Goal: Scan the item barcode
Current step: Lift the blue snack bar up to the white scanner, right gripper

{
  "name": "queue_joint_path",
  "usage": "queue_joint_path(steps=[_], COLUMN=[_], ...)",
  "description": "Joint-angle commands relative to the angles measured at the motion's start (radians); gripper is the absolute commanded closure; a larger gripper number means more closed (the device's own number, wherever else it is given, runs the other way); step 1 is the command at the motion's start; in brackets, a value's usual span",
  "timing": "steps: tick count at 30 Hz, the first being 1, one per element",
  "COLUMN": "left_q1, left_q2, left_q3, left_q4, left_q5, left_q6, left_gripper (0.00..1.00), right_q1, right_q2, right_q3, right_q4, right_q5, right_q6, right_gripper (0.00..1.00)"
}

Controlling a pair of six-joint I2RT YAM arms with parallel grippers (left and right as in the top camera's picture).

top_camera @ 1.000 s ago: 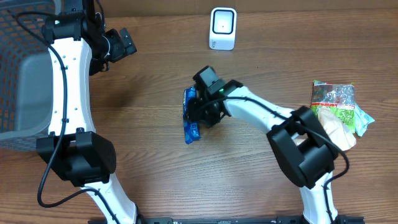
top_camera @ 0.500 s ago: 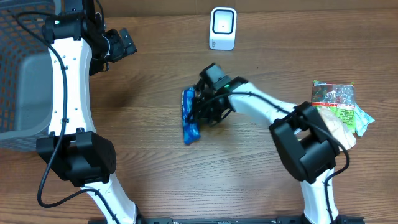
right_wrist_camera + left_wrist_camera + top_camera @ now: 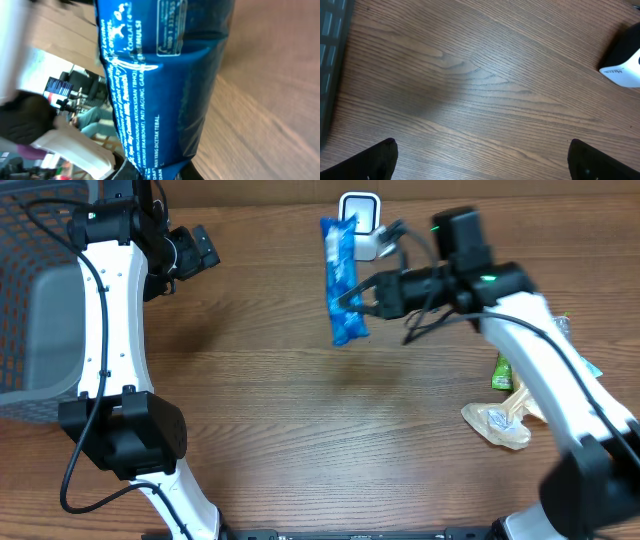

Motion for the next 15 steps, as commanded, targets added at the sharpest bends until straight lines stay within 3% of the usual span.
queue_joint_path(steps=[1,15], left_q1=[-0.003,-0.003], left_q2=[0.003,0.003], left_q3=[-0.003,-0.003], left_q4=[0.003,0.003], left_q5=[0.003,0.003], left_q6=[0.023,0.023], left_gripper=[0.00,0.00], right_q1=[-0.052,-0.099], right_q2=[-0.097,-0.190], right_q3=[0.027,0.027], right_q4=[0.003,0.076], right_q5=[-0.055,-0.085], right_q6=[-0.029,0.051], right_gripper=[0.96,0.96])
